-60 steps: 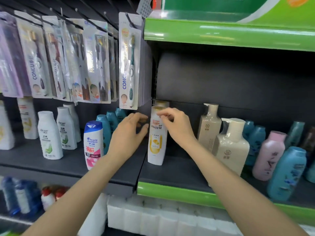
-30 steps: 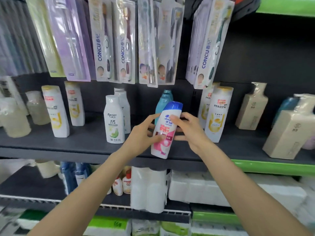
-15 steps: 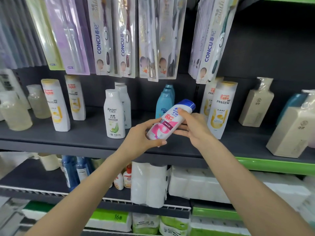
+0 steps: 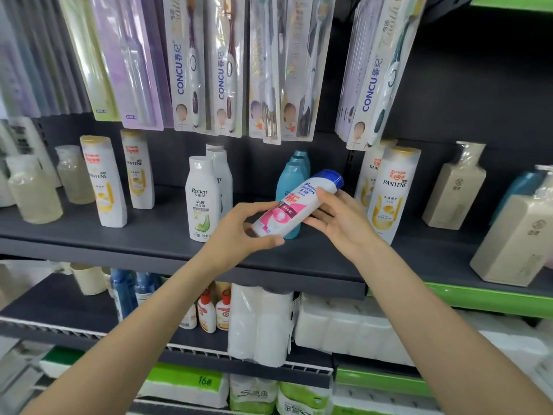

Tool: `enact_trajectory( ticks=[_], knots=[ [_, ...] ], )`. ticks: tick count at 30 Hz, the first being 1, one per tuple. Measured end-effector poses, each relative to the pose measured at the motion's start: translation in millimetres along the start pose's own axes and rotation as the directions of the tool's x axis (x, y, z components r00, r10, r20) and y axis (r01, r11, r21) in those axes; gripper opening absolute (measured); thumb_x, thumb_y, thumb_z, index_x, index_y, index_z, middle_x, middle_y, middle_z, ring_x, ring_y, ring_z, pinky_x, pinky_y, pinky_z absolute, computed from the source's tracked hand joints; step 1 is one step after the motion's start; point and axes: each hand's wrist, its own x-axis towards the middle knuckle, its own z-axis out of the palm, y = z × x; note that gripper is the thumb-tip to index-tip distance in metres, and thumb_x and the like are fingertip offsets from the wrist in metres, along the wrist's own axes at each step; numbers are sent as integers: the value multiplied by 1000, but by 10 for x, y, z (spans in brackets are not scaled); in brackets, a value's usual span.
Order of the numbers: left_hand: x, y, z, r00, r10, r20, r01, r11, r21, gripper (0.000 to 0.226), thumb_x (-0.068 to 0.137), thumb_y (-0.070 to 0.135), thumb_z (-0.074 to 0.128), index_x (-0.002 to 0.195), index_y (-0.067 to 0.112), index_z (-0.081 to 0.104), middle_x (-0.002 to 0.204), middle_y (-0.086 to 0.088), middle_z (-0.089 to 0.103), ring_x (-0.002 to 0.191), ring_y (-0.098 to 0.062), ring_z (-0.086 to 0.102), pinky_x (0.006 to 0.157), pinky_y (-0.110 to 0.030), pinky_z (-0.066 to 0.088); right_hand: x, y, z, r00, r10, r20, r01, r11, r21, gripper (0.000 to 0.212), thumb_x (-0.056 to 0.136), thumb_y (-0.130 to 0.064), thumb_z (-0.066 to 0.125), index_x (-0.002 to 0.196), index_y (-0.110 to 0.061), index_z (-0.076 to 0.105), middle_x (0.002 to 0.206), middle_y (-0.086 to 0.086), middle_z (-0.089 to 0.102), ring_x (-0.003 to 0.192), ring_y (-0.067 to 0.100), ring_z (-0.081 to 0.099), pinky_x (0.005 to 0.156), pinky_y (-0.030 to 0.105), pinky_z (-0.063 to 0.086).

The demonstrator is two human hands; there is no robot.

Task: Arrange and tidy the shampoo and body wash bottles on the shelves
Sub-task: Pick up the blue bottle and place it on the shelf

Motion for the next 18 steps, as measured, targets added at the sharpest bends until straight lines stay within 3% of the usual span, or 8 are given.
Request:
enact_trajectory(
  ticks=[3,7,10,12,15,18],
  knots=[
    [-16,5,-8,1000,-10,-6,9,1000,-12,54,78,19,73,126,32,52,123,10,54,103,-10,60,82,-21,53,-11,-6,-23,1000,-24,-2,24,999,-38,39,92,-14,58,130,-6,49,122,16,62,106,25,66,78,37,59],
    [-60,25,-26,994,-92,57,106,937,-333,33,89,7,58,119,21,60,116,5,62,101,-18,65,81,-28,57,-36,0,-107,999,-39,17,40,998,-50,37,91,-17,59,127,-11,50,123,11,61,110,25,64,83,40,58],
    [-66,35,-10,987,-139,77,158,890,-428,23,92,13,52,113,12,62,116,-6,61,101,-24,66,79,-29,57,-67,36,-129,998,-29,-60,24,996,-85,22,89,-20,62,110,-14,55,116,12,64,102,25,66,83,41,57],
    [-41,50,0,982,-187,31,179,860,-478,25,92,20,51,111,5,58,115,-11,63,97,-25,68,76,-30,59,-83,47,-102,989,-23,-146,5,992,-123,27,86,-26,66,106,-12,56,108,12,66,96,24,68,83,41,57],
    [-29,60,0,985,-171,-20,140,865,-482,22,90,19,55,110,10,55,105,-11,70,88,-25,71,71,-26,58,-80,25,-64,970,-47,-239,-2,979,-202,39,81,-36,70,108,-11,56,98,9,71,86,20,71,76,39,60],
    [-42,48,-18,982,-183,-40,149,893,-426,22,90,24,57,112,19,57,100,-5,72,85,-23,71,67,-29,59,-91,-12,-86,974,-74,-215,12,961,-276,33,84,-37,67,105,-12,60,97,7,72,84,17,72,71,34,60]
  ],
)
